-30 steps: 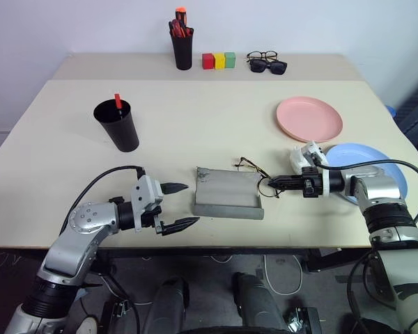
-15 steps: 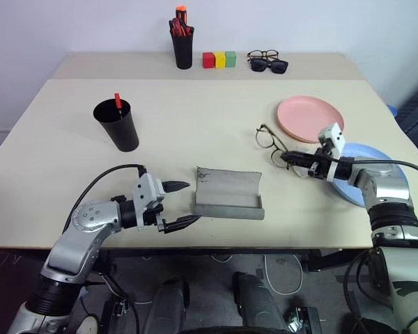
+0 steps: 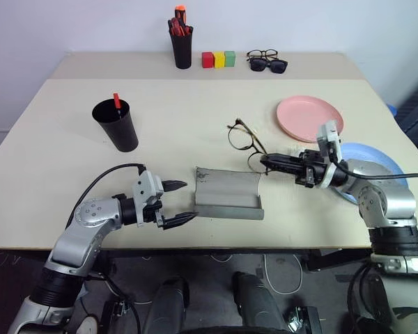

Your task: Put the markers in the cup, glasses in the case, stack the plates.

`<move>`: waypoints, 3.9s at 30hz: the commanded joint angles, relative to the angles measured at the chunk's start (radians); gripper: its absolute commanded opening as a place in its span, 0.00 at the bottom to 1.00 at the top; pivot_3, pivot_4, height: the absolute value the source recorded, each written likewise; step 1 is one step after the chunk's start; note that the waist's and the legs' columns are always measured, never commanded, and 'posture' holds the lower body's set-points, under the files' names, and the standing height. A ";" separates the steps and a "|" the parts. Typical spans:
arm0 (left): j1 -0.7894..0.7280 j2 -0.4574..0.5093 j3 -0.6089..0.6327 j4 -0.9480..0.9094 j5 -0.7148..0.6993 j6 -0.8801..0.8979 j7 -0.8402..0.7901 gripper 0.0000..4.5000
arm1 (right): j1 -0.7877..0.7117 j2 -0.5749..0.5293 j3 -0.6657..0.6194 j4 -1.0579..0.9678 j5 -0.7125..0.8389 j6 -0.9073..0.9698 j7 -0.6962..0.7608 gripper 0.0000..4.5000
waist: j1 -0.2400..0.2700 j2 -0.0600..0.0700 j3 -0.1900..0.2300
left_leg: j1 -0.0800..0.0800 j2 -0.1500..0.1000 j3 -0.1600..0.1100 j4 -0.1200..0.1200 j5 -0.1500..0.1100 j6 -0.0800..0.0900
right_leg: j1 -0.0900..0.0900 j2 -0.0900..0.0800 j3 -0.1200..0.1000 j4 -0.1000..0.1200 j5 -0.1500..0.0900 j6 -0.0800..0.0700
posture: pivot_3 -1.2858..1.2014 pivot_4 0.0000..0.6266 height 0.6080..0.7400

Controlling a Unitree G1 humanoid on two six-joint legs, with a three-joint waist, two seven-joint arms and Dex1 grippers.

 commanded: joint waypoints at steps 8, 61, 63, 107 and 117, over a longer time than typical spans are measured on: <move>-0.002 0.034 0.074 0.012 0.005 -0.032 0.010 0.98 | 0.100 0.016 0.091 -0.099 -0.033 -0.048 -0.037 0.01 | 0.000 0.000 0.000 | -0.001 0.000 0.000 0.000 0.000 0.000 | -0.001 0.000 0.000 -0.001 0.000 0.000 | 0.52 0.24 1.00; -0.847 -0.124 -0.438 0.715 0.156 -0.117 -0.614 0.01 | 0.952 -0.064 -0.391 -0.369 -0.189 -0.515 -0.277 1.00 | 0.022 -0.002 0.000 | -0.004 0.000 0.001 0.001 -0.001 0.001 | -0.002 0.000 0.001 -0.003 -0.001 0.001 | 0.52 0.24 1.00; -0.808 -0.086 -0.464 0.608 0.126 -0.065 -0.614 0.01 | 0.946 -0.067 -0.382 -0.364 -0.195 -0.511 -0.285 1.00 | 0.026 -0.002 0.000 | -0.003 0.000 0.000 0.001 -0.001 0.001 | -0.002 0.000 0.001 -0.002 -0.001 0.001 | 0.52 0.24 1.00; -0.599 -0.120 -0.203 0.049 0.045 0.300 -0.180 1.00 | 0.285 -0.196 -0.185 0.269 -0.381 -0.287 -0.472 0.02 | 0.024 -0.001 0.000 | -0.002 -0.001 0.000 0.003 -0.001 0.002 | 0.001 0.000 0.001 -0.001 -0.001 0.001 | 0.52 0.24 1.00; -0.595 -0.130 -0.206 0.046 0.048 0.302 -0.158 1.00 | 0.300 -0.213 -0.181 0.254 -0.415 -0.315 -0.486 0.02 | 0.024 -0.002 0.000 | -0.002 -0.001 0.000 0.004 -0.001 0.002 | 0.002 0.001 0.001 -0.001 -0.001 0.001 | 0.52 0.24 1.00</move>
